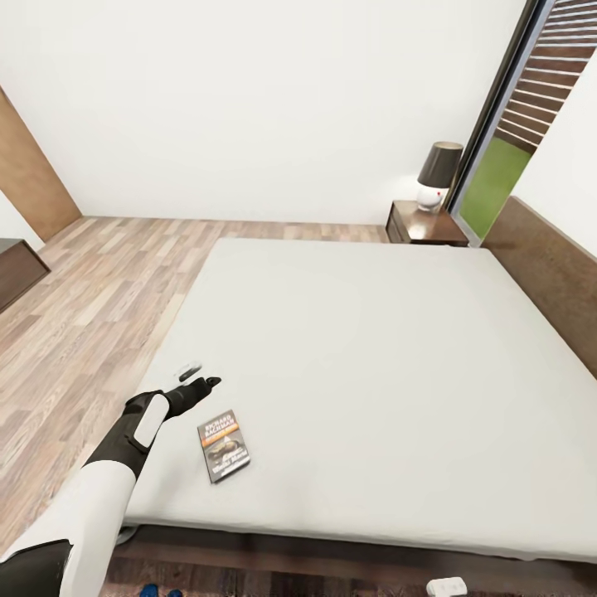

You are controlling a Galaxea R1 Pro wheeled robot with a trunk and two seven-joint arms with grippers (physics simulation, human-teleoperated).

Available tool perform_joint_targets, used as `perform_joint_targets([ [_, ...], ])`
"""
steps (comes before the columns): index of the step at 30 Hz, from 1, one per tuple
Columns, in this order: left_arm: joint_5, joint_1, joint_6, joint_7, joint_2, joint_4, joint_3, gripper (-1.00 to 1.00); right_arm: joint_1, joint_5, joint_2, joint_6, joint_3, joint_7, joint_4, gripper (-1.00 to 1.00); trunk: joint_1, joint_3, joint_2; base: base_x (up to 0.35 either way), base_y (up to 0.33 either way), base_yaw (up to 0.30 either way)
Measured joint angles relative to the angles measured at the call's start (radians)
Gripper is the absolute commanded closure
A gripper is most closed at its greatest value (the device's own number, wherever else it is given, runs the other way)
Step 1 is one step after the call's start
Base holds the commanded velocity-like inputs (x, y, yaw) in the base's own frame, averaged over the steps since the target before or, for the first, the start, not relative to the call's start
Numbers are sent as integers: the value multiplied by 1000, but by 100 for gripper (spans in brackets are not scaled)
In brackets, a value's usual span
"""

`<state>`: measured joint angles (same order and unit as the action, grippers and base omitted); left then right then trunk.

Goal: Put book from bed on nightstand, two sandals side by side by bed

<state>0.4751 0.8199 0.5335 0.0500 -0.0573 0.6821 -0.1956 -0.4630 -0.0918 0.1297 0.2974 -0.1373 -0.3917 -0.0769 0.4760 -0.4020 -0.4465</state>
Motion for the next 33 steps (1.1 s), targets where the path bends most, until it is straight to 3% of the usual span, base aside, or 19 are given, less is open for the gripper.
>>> perform_joint_targets([
  [33,0,0,0,0,0,0,6,-100,0,0,0,0,0,0,0,-100,0,-51,0,0,0,0],
])
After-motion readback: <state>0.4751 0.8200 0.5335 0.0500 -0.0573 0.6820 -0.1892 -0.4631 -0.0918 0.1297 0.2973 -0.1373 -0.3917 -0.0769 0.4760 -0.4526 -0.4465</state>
